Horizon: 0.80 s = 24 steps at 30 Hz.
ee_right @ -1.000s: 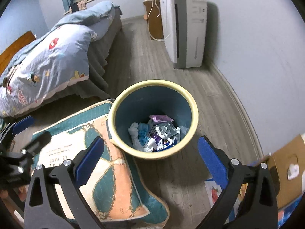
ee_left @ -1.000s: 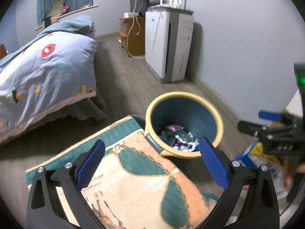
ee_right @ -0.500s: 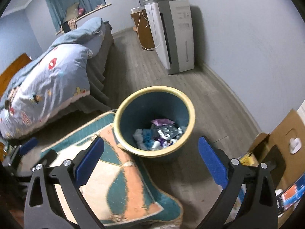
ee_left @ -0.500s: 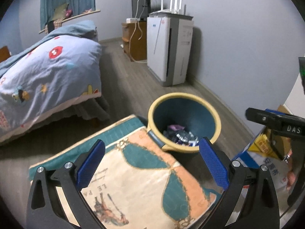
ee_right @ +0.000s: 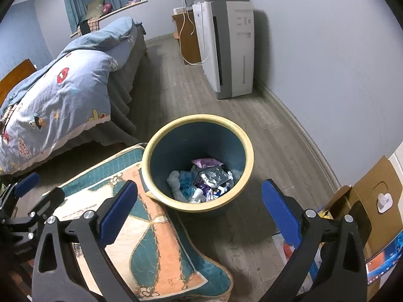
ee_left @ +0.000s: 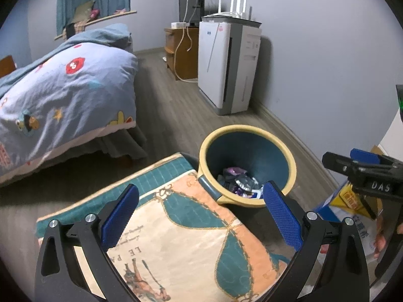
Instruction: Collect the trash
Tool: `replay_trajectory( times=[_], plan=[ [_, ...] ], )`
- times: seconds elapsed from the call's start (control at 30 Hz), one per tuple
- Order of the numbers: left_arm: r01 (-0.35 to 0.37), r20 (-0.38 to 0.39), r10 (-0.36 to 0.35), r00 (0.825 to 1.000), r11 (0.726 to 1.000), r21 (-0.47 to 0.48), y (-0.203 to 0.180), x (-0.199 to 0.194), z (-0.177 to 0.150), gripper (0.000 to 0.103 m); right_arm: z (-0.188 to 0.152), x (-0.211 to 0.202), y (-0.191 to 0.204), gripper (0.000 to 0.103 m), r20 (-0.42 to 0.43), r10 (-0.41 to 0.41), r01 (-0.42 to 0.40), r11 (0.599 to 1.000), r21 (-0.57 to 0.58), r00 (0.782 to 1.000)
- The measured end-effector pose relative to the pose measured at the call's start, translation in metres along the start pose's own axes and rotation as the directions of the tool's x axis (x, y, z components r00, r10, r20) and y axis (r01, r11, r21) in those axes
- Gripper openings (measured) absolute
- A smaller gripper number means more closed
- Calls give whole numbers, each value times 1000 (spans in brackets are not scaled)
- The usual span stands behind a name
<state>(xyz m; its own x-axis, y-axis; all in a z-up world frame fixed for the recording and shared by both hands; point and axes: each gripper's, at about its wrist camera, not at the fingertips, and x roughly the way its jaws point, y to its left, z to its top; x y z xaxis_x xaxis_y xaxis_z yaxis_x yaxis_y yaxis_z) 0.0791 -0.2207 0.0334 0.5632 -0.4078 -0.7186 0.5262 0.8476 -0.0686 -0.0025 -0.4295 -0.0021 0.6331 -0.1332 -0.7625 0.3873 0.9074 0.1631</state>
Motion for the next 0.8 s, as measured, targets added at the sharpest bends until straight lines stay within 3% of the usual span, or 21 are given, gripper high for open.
replay_trajectory(
  times=[0.8],
  plan=[
    [10,-1,-10,1000,1000,29,-8,-2,-2,98,0,0,2,97,-5,-10,10,1000,-11,1000]
  ],
)
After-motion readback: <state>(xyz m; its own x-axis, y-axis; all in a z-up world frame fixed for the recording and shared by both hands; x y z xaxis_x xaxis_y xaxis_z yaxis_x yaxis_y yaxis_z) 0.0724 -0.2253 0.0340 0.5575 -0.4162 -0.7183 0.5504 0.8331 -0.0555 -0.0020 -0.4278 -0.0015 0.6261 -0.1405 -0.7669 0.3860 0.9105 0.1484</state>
